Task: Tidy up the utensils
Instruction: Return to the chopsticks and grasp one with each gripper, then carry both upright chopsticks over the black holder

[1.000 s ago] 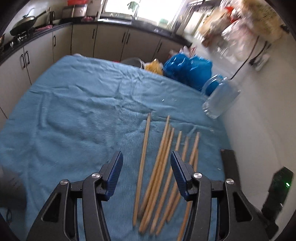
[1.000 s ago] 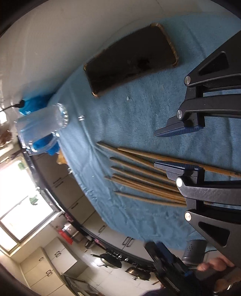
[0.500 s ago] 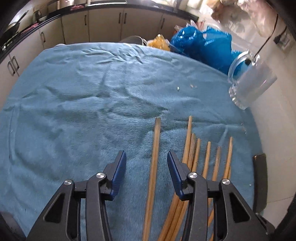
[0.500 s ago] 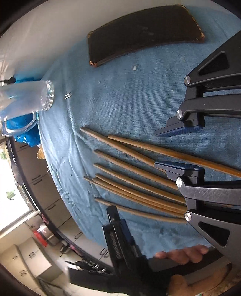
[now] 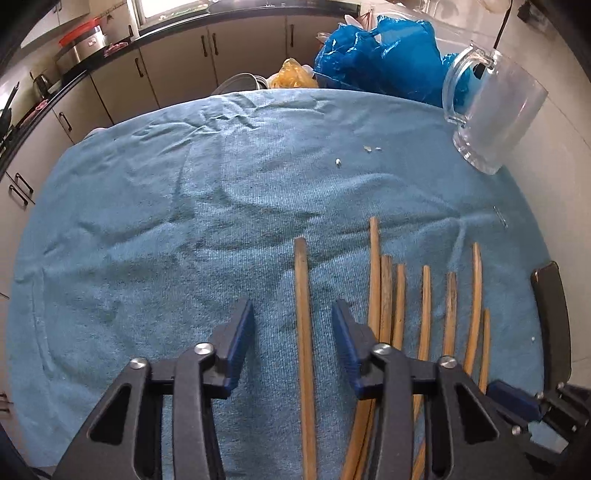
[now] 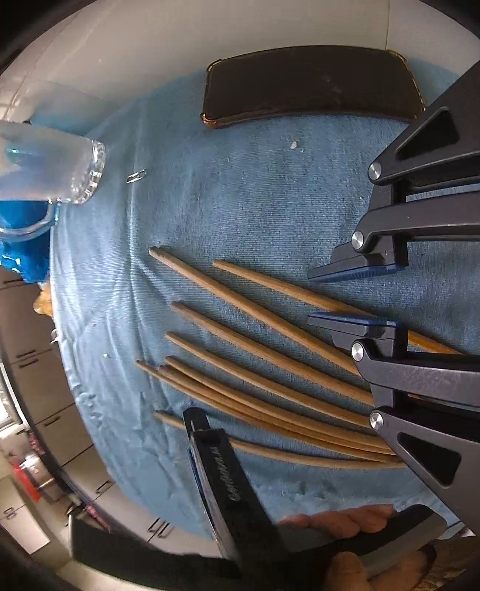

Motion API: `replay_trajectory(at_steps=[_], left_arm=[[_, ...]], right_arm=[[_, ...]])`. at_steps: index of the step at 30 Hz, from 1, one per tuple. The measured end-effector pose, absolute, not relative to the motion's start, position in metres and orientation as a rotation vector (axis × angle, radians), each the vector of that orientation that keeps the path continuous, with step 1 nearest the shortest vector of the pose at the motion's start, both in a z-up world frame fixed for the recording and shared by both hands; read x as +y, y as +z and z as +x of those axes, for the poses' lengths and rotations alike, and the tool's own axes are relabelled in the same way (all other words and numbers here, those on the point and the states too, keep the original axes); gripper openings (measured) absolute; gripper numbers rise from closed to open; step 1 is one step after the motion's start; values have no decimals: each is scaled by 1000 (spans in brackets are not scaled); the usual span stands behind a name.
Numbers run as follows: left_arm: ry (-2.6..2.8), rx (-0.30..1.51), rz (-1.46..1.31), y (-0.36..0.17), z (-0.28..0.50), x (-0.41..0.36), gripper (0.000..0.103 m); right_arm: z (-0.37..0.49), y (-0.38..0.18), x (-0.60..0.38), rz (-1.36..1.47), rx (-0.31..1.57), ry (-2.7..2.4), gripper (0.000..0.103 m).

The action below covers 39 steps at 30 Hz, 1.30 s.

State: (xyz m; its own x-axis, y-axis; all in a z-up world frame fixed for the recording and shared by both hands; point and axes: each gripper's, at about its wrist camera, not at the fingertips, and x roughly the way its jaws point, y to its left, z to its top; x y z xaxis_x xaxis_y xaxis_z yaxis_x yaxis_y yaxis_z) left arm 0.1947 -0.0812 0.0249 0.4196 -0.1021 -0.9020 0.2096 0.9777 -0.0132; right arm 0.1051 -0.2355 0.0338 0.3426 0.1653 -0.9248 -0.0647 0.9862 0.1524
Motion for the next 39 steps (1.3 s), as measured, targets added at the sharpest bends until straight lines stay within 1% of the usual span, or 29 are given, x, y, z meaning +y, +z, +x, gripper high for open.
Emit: replay_trajectory(at_steps=[1,2,4,8,10,18,22,30,35,39], left_arm=[[-193,1122,107,25,195,-80,8],[-202,1131,95,26,195,-77,6],[-211,1138,60,27,189,-72,6],[-213,1101,2,37,172,-59,6],[-221,1074,-25,45,160,-53,6],[-305,934,-89,96,90,-35,6],[-336,860,-115,117,47,-26,6],[-340,707,-138,146,-24,-6,7],[-315,601,-119,164,-62,8,7],[-324,555,-161,177,-84,25,7]], right_arm=[[108,34,-233,84,1222,139,18],[109,33,-231,78,1226,126,18],[112,34,-228,73,1213,101,18],[104,35,-217,5,1153,65,9],[98,35,-221,41,1124,87,7],[44,58,-246,224,969,159,7],[1,82,-252,250,846,174,7],[-51,115,-249,261,675,196,7],[-72,131,-238,262,608,227,7],[-85,141,-225,250,573,256,7]])
